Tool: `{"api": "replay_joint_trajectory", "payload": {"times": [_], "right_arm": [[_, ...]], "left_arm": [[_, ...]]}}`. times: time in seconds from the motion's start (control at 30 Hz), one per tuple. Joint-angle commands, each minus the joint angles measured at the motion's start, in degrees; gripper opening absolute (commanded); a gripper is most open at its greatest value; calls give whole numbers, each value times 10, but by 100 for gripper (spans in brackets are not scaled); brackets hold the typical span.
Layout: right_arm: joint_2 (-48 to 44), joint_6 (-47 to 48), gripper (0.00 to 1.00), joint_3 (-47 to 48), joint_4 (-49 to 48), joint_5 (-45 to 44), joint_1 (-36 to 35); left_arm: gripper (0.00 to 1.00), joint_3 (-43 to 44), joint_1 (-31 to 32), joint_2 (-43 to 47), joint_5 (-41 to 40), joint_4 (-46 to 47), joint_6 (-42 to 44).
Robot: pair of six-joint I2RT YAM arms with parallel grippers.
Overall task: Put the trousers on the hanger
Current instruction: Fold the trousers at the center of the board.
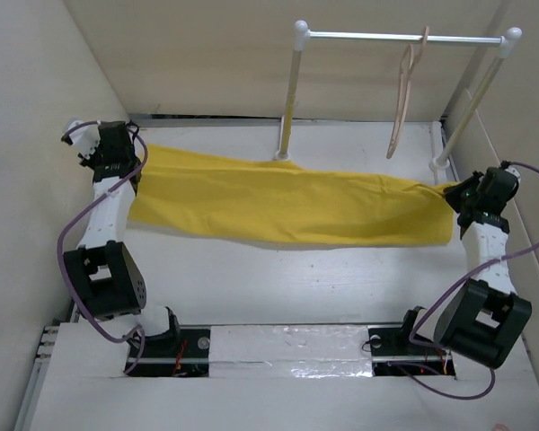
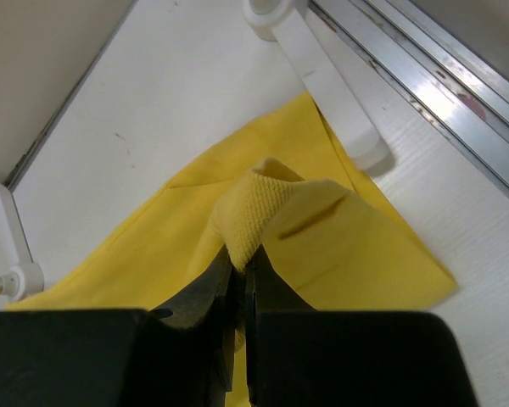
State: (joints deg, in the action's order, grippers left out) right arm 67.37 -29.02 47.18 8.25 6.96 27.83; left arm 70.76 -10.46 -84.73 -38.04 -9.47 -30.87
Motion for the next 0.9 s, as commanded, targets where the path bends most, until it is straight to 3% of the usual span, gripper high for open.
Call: {"api": "replay_joint_trajectory", "payload": {"times": [0.0, 0.17, 0.57, 0.63, 0.67, 0.73, 0.77, 0.83, 0.87], "right_arm": [[35, -5, 0, 71, -84, -51, -17], [99, -7, 0, 111, -92, -104, -48], [251, 6, 5, 222, -99, -132, -76], [267, 6, 6, 241, -91, -132, -82], [279, 6, 9, 252, -88, -132, -88], [287, 5, 15, 258, -90, -128, -93], [290, 4, 34, 259, -93, -110, -93], [288, 2, 56, 255, -96, -94, -93], [277, 0, 71, 243, -104, -79, -93]], "left_arm": [[0, 60, -6, -34, -19, 61, 32], [0, 87, -1, -94, -4, 90, 33], [0, 178, 15, -239, -1, 161, 96], [6, 188, 15, -251, 4, 177, 105], [15, 202, 15, -267, 13, 176, 109], [22, 215, 15, -281, 20, 157, 106], [24, 218, 15, -286, 25, 154, 102], [36, 194, 15, -275, 31, 174, 95], [48, 176, 15, -262, 42, 185, 95]]}}
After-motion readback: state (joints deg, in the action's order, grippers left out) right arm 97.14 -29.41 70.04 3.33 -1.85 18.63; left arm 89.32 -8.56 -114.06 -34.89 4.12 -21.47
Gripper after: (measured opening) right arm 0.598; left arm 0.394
